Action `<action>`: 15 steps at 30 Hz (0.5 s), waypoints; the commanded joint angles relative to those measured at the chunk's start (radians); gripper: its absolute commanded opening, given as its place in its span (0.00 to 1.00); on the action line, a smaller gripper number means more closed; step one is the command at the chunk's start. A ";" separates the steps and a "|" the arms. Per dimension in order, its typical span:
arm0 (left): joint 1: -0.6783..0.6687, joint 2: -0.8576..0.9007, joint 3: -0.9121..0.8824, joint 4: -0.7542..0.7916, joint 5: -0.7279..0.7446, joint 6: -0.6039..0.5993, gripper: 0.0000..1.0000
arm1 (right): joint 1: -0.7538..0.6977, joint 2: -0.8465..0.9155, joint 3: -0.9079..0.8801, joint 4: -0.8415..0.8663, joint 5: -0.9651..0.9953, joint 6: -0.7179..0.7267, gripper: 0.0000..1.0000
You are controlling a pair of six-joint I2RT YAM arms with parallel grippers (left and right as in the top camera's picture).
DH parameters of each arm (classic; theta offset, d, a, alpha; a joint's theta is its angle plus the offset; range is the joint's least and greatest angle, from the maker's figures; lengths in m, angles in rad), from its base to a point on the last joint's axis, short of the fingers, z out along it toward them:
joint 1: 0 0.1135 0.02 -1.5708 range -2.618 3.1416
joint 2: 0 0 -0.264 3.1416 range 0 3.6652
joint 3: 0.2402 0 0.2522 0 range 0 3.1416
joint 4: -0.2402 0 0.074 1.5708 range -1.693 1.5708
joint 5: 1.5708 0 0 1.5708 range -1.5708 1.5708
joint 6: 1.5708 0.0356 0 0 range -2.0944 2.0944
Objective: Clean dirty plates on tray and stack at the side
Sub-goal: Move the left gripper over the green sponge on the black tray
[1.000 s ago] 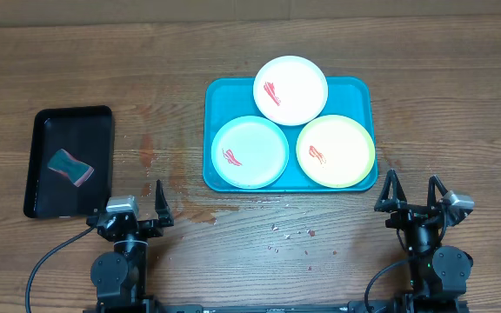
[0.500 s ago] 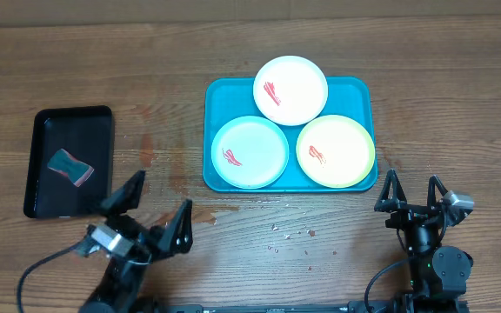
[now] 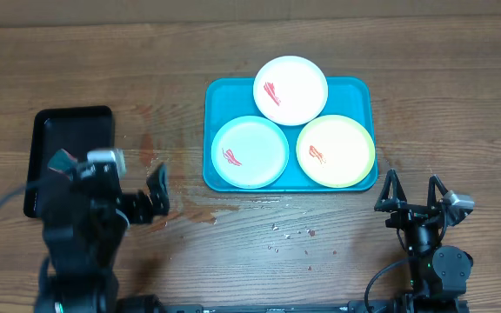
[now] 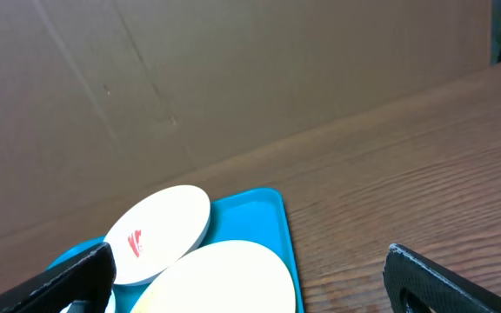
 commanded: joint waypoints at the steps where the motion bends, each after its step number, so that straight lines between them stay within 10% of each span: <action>1: 0.023 0.205 0.163 -0.100 -0.206 -0.084 1.00 | -0.006 -0.005 -0.011 0.007 -0.003 0.000 1.00; 11: 0.132 0.624 0.349 -0.082 -0.461 -0.320 1.00 | -0.006 -0.005 -0.011 0.007 -0.003 0.000 1.00; 15: 0.238 0.729 0.349 -0.006 -0.339 -0.389 1.00 | -0.006 -0.005 -0.011 0.007 -0.003 0.000 1.00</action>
